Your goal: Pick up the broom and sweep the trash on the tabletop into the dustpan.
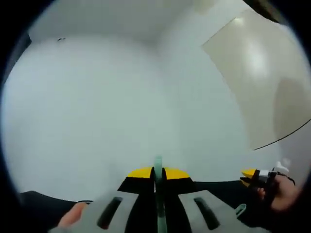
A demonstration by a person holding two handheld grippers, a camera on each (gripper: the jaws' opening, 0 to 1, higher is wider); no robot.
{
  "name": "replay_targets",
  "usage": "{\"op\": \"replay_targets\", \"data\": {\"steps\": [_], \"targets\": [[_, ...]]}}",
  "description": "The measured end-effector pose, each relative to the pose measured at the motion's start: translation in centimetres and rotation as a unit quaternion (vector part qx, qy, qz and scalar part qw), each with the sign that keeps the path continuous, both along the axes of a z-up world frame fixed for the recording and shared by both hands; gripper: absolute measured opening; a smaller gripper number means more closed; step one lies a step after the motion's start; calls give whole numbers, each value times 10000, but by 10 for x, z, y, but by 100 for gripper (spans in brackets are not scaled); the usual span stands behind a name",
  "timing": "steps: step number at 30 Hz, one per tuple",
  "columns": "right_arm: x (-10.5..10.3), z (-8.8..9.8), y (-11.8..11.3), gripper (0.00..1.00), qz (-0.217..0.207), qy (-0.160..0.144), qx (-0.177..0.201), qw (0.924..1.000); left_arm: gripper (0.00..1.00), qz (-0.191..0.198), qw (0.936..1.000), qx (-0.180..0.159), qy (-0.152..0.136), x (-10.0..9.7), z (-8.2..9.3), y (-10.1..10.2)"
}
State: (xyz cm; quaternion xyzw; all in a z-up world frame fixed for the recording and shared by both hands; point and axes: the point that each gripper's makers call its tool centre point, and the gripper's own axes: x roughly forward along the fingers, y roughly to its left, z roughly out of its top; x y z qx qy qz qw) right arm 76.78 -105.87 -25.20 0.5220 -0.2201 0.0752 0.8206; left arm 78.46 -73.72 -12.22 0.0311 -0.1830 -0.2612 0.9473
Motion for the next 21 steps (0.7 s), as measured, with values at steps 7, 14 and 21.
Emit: {"op": "replay_targets", "data": {"steps": [7, 14, 21], "targets": [[1, -1, 1, 20, 4, 43, -16, 10000, 5, 841, 9934, 780, 4, 11, -16, 63], [1, -3, 4, 20, 39, 141, -73, 9999, 5, 1564, 9770, 1449, 21, 10, -26, 125], [2, -5, 14, 18, 262, 302, -145, 9991, 5, 2011, 9488, 2433, -63, -5, -52, 155]]}}
